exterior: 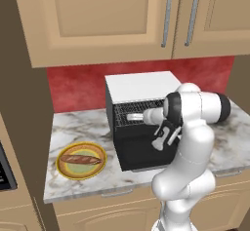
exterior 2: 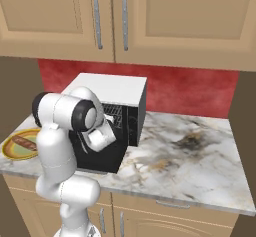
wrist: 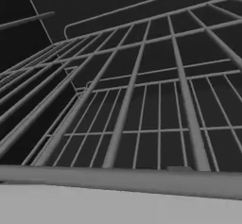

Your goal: Pull the toaster oven rack outwards. Pick up the baguette from the plate and place it on the toaster oven rack. Close the toaster oven door fully and set the temperature to the lowest setting.

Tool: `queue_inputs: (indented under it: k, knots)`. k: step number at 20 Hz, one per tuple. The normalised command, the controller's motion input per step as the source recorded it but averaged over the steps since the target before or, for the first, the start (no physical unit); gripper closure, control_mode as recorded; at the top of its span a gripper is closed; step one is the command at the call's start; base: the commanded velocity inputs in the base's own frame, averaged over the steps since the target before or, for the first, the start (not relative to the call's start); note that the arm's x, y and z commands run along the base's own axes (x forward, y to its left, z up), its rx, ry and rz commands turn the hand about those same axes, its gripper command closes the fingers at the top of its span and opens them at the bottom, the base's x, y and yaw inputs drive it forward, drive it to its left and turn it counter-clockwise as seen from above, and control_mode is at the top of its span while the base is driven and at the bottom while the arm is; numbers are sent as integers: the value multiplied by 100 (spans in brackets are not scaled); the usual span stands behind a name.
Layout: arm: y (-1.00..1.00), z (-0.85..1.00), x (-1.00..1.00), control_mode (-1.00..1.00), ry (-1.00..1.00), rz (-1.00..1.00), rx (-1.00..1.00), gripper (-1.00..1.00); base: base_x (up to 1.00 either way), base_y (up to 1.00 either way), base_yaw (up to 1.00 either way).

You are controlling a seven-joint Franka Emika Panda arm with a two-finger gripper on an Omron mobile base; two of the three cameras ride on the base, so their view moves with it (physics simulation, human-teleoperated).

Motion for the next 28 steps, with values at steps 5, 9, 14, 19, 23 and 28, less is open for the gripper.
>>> queue_inputs:
  k: [5, 9, 14, 19, 23, 28]
  knots:
    - [56, -29, -88, -100, 95, -16, 7, -100, 0, 0, 0]
    - [75, -26, -100, -100, 92, -21, 2, -100, 0, 0, 0]
    - [88, -23, -100, -100, 95, -22, 0, -100, 0, 0, 0]
    - [95, -22, -100, -100, 99, -20, 0, -100, 0, 0, 0]
    - [93, -14, -100, -100, 100, -19, 0, -100, 0, 0, 0]
    - [86, -2, -100, -100, 100, -13, 2, -100, 0, 0, 0]
